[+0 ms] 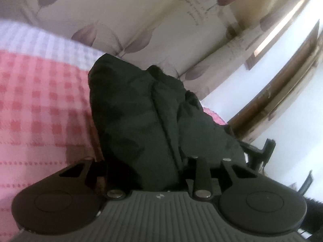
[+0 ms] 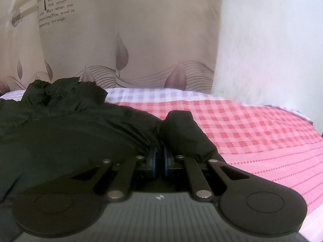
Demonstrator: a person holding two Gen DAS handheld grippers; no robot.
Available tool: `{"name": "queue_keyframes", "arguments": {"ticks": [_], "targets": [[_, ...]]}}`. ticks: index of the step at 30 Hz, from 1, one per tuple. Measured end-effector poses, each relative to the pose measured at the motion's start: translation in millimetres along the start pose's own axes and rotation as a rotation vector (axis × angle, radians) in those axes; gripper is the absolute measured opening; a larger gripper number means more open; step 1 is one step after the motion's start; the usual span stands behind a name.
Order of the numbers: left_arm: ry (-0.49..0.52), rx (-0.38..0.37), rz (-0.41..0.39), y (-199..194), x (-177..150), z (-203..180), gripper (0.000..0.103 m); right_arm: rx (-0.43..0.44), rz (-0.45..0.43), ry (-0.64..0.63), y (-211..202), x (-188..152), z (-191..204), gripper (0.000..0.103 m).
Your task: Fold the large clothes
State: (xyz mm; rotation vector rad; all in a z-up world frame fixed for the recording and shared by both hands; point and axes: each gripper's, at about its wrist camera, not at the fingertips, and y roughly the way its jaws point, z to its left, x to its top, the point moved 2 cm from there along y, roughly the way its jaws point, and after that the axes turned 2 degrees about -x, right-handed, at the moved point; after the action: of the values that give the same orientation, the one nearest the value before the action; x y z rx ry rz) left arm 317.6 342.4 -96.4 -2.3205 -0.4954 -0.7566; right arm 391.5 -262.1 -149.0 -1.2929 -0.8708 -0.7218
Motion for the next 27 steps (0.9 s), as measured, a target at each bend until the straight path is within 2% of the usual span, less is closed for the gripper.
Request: {"name": "queue_keyframes", "arguments": {"ticks": [5,7,8,10,12,14,16,20,23,27], "targets": [[0.026,0.054,-0.002,-14,13,-36,0.030,0.034,0.004,0.042,-5,2,-7,0.008],[0.042,0.081,0.006,-18,17,-53,0.030,0.002,-0.045,0.033,-21,7,-2,0.011],[0.052,0.098,0.013,-20,19,-61,0.030,0.027,-0.096,0.032,-37,9,5,0.012],[0.050,0.129,0.025,-21,22,-74,0.030,0.143,-0.179,0.023,-69,13,25,0.012],[0.040,0.160,0.029,-20,26,-86,0.030,0.264,-0.202,-0.030,-93,14,60,0.012],[0.037,0.187,0.032,-18,29,-101,0.030,0.355,-0.182,-0.101,-101,12,94,0.012],[0.023,0.208,0.036,-18,32,-116,0.030,0.405,-0.143,-0.174,-100,9,126,0.012],[0.028,0.251,0.053,-13,39,-152,0.030,0.411,-0.068,-0.237,-72,-2,163,0.011],[0.030,0.274,0.075,-8,45,-181,0.030,0.387,-0.007,-0.172,-44,-9,167,0.010],[0.042,0.288,0.114,13,55,-228,0.030,0.445,0.099,0.010,-18,-4,159,0.010]]}}
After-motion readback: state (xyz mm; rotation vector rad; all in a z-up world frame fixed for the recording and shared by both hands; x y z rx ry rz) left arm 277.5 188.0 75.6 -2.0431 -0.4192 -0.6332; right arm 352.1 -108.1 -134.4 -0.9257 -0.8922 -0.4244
